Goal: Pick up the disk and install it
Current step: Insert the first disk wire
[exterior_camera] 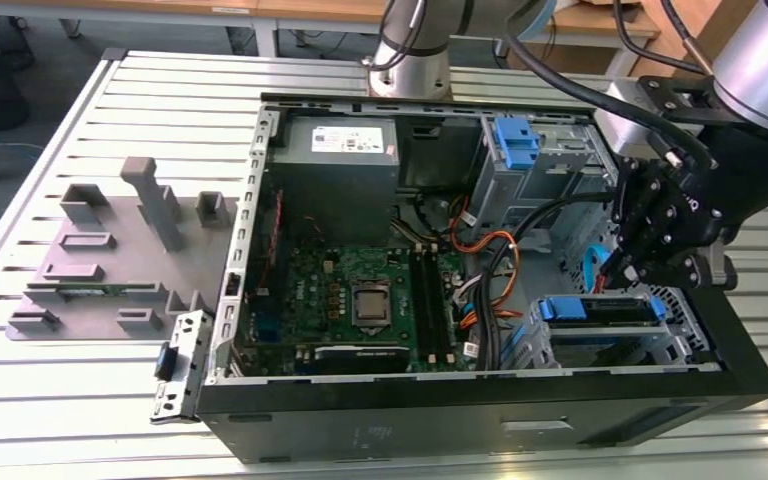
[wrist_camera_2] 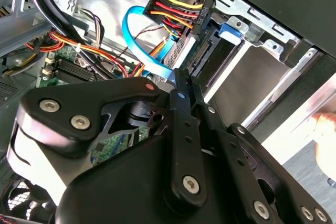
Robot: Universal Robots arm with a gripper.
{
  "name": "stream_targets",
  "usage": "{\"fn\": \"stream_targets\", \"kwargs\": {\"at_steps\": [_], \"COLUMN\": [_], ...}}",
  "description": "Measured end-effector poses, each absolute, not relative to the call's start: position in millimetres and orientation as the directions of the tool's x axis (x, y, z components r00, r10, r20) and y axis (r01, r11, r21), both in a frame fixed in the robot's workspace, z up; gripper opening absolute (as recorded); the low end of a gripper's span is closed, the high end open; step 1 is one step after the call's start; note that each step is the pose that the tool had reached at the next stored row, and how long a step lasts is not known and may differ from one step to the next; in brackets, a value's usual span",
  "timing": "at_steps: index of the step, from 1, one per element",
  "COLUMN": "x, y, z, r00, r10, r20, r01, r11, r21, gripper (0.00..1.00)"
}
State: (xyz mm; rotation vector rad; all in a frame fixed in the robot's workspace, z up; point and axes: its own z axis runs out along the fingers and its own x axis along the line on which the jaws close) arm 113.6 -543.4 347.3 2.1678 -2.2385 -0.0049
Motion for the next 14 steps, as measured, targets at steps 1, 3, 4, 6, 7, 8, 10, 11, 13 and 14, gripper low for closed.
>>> {"fn": "stream_targets", "kwargs": {"at_steps": [1, 3, 4, 6, 7, 8, 10, 11, 13, 14], "x": [113.6, 113.6, 113.6, 113.5, 113.5, 113.5, 113.6, 113.6, 113.6, 113.6], "y": [-543.5, -544.1, -544.7, -546.4, -547.4, -548.5, -550.8, -552.2, -554.7, -555.7], "z": [347.1, 347.0, 347.0, 346.9, 346.8, 346.7, 346.4, 346.3, 346.0, 345.9], "r00": [-0.032, -0.032, -0.032, -0.032, -0.032, -0.032, -0.031, -0.031, -0.031, -0.031], "r10": [-0.999, -0.999, -0.999, -0.999, -0.999, -1.000, -1.000, -1.000, -0.999, -0.999], "r20": [0.014, 0.006, 0.004, 0.003, 0.002, 0.002, -0.001, -0.003, -0.006, -0.008], "r01": [-0.999, -0.999, -0.999, -0.999, -0.999, -0.999, -0.999, -0.999, -0.999, -0.999], "r11": [0.032, 0.032, 0.032, 0.032, 0.032, 0.032, 0.031, 0.031, 0.031, 0.031], "r21": [0.019, 0.019, 0.019, 0.019, 0.019, 0.019, 0.019, 0.019, 0.019, 0.019], "gripper": [0.16, 0.16, 0.16, 0.16, 0.16, 0.16, 0.16, 0.16, 0.16, 0.16]}}
